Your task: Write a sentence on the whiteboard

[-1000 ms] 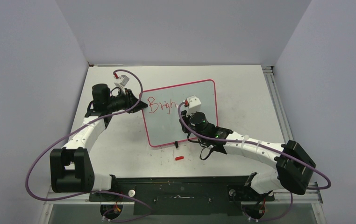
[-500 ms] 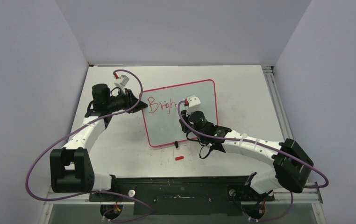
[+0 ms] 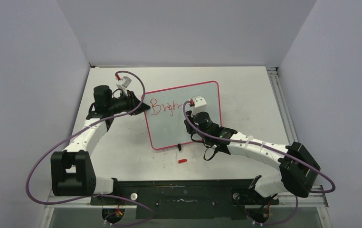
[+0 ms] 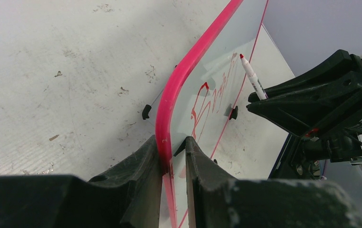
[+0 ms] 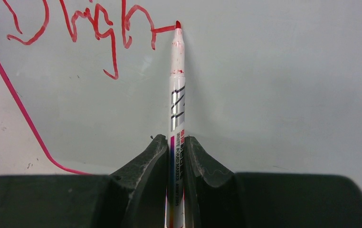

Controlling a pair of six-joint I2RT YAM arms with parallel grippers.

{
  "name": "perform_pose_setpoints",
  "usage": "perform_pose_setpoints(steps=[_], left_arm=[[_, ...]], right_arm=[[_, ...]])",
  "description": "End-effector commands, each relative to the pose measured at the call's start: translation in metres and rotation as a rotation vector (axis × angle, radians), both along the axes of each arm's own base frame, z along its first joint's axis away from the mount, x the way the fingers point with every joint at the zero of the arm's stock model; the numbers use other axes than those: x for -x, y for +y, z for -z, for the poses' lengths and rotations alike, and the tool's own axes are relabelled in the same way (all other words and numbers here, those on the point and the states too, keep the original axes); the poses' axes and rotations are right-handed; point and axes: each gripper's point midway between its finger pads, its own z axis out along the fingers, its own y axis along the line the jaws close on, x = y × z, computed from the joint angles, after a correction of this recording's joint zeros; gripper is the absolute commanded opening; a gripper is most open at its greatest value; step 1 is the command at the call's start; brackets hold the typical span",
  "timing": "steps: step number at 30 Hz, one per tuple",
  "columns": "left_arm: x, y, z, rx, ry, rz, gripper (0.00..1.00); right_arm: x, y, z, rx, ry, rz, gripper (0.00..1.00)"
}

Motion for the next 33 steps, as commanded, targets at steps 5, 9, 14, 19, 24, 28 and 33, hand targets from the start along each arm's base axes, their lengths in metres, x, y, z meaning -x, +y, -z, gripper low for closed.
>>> perform_pose_setpoints(steps=[5, 9, 14, 19, 24, 28, 33], left_arm=[[-0.003, -0.001, -0.022, -0.020, -0.102, 0.006, 0.15], [-0.003, -0.001, -0.022, -0.021, -0.102, 0.007, 0.15], [-0.004, -0.001, -0.023, -0.021, -0.105, 0.006, 0.15], [-0.003, -0.001, -0.023, -0.020, -0.105, 0.008, 0.15], [-0.003, -0.001, -0.023, -0.020, -0.104, 0.007, 0.15], [-0.003, -0.001, -0.023, -0.020, -0.105, 0.008, 0.15], [-0.003, -0.001, -0.023, -0.020, -0.103, 0.007, 0.15]], right_arm=[[-0.007, 0.004, -0.052, -0.071, -0.110, -0.012, 0.05], [-0.012, 0.010, -0.051, -0.054, -0.107, -0.022, 0.05], [-0.015, 0.015, -0.049, -0.045, -0.099, -0.030, 0.05], [-0.018, 0.017, -0.045, -0.032, -0.086, -0.026, 0.05], [-0.019, 0.018, -0.040, -0.019, -0.067, -0.021, 0.05], [-0.020, 0.018, -0.034, -0.012, -0.048, -0.015, 0.05], [-0.017, 0.017, -0.027, -0.011, -0.024, -0.015, 0.05]])
